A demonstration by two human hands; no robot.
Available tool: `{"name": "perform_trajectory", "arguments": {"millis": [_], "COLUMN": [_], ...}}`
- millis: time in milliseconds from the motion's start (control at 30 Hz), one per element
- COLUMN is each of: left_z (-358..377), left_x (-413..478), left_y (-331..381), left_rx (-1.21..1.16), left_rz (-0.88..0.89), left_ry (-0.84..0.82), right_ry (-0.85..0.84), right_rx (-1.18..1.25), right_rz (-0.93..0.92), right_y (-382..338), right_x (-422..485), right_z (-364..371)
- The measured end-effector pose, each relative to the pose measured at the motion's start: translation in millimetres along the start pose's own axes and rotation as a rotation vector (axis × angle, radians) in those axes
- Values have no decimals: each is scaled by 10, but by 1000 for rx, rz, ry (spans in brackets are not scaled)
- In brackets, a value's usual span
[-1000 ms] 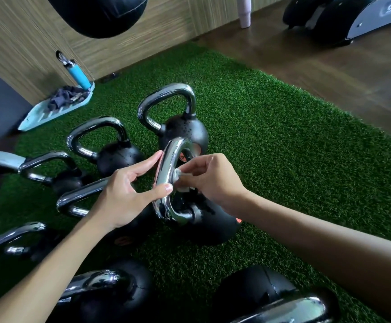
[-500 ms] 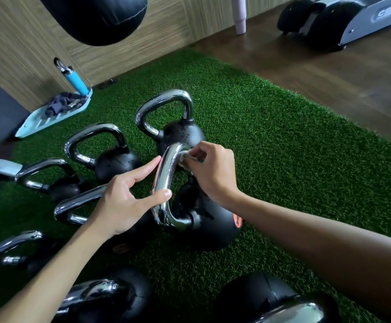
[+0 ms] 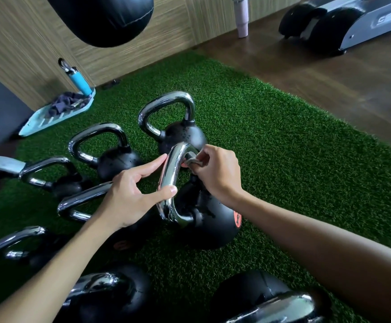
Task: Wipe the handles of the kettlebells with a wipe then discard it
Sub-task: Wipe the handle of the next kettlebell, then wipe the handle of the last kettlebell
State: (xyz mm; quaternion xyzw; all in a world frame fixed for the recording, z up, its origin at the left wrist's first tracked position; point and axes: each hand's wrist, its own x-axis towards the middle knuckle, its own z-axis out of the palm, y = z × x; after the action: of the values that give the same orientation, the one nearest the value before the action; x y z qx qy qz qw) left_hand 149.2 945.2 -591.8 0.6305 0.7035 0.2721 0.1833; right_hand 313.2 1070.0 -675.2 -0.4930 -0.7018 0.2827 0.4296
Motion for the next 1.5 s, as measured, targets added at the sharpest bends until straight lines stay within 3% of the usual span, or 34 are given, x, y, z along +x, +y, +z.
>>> {"name": "perform_trajectory", "arguments": {"millis": [100, 300, 467, 567, 700, 833, 1067, 1233, 1367, 1500], "left_z": [41, 161, 282, 432, 637, 573, 55, -325, -515, -533], "left_x": [15, -48, -468, -711, -692, -599, -218, 13, 160, 180], "left_y": [50, 308, 572, 584, 562, 567, 208, -30, -157, -251], "left_rx": [5, 49, 288, 350, 254, 299, 236, 210, 389, 439], "left_rz": [2, 11, -29, -76, -131, -120, -37, 15, 27, 32], "left_ry": [-13, 22, 334, 370, 459, 395, 118, -101, -140, -141], "right_ry": [-87, -227, -415, -559, -748, -849, -778, -567, -378, -319], "right_rx": [-8, 220, 433, 429, 396, 376, 365, 258, 99, 103], "right_rz": [27, 120, 144, 75, 23, 36, 33, -50, -140, -132], "right_y": [102, 268, 281, 248, 256, 305, 421, 434, 279, 226], "right_x": [-14, 120, 331, 449, 609, 683, 605, 234, -96, -258], "right_z": [-62, -531, -712, -721, -731, -715, -671, -757, -781, -795]}}
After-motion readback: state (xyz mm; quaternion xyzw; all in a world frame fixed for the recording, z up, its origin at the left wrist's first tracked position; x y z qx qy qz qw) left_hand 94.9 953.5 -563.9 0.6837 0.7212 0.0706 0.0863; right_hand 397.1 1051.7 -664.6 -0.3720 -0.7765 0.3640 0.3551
